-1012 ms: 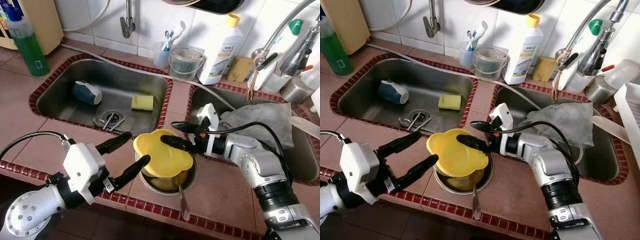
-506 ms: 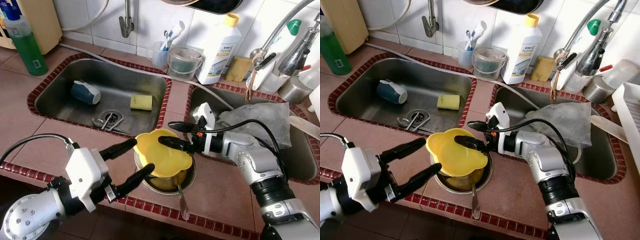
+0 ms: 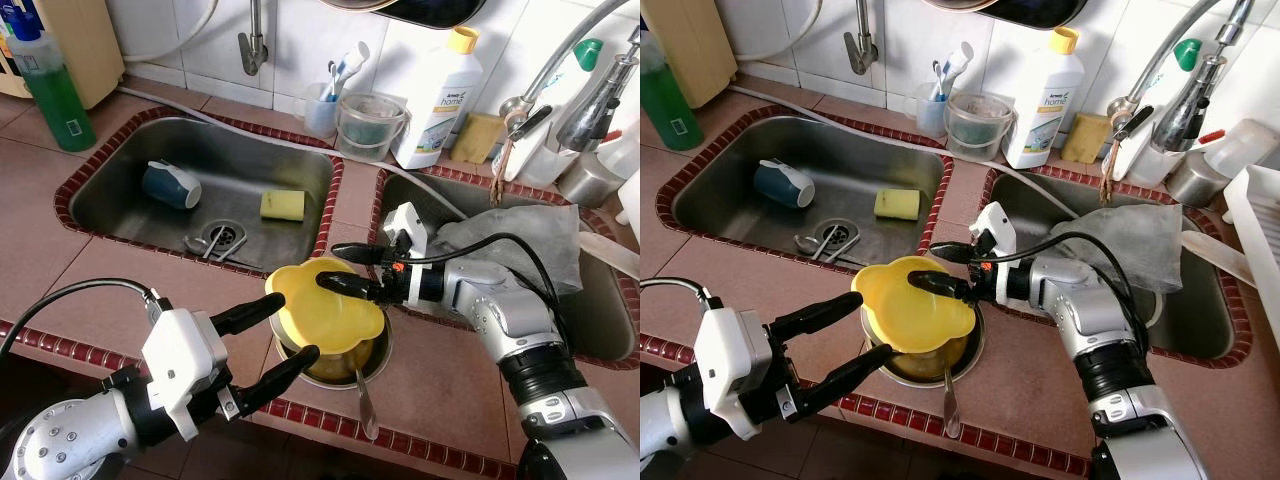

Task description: Kitchen organization

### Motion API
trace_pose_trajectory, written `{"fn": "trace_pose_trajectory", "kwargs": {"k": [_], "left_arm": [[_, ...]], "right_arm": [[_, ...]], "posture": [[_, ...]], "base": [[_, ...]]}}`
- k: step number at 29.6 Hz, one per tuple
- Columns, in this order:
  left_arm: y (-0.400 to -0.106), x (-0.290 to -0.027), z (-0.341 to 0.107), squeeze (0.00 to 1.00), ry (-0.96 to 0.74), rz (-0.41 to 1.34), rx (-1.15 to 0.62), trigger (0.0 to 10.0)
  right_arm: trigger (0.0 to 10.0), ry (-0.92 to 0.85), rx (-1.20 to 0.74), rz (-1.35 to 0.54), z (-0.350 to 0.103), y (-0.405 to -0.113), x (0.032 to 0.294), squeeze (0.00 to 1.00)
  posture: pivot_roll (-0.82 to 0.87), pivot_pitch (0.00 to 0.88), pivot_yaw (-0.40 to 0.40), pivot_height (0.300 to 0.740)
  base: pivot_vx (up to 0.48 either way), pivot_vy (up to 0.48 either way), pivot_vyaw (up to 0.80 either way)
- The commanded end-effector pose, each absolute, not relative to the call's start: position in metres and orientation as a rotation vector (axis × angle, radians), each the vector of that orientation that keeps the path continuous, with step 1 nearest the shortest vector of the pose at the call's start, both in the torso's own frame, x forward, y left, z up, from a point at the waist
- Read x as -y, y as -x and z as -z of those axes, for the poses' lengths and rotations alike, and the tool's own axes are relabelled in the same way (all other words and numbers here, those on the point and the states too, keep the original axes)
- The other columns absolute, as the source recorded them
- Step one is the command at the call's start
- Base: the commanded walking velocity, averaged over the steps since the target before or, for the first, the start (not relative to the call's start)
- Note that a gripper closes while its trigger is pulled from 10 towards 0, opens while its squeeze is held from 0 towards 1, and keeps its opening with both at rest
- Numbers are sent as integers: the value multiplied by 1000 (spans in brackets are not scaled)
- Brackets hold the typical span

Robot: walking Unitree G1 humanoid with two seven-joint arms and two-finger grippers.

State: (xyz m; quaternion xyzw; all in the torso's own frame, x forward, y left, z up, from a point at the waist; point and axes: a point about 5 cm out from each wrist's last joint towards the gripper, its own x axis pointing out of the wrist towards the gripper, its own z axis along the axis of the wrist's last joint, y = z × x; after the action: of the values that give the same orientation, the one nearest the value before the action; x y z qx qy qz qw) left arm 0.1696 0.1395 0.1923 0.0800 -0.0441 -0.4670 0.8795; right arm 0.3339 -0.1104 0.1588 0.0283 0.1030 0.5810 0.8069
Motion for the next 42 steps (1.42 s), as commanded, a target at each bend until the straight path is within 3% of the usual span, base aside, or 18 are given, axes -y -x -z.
{"fn": "trace_pose_trajectory", "kwargs": {"k": [1, 27, 42], "left_arm": [[-166, -135, -195, 0, -166, 994, 105, 10000], [-168, -133, -195, 0, -160, 1011, 99, 10000], [-172, -131, -197, 0, -164, 1020, 113, 10000]], "right_arm": [[0, -41, -211, -1252, -164, -336, 114, 0], [0, -5, -163, -1261, -183, -344, 119, 0], [0, -89, -144, -1289, -192, -342, 118, 0]], "posture": [[25, 132, -143, 740], [17, 135, -139, 740], [18, 122, -137, 740]], "base": [[0, 0, 0], [0, 0, 0], [0, 0, 0]]}}
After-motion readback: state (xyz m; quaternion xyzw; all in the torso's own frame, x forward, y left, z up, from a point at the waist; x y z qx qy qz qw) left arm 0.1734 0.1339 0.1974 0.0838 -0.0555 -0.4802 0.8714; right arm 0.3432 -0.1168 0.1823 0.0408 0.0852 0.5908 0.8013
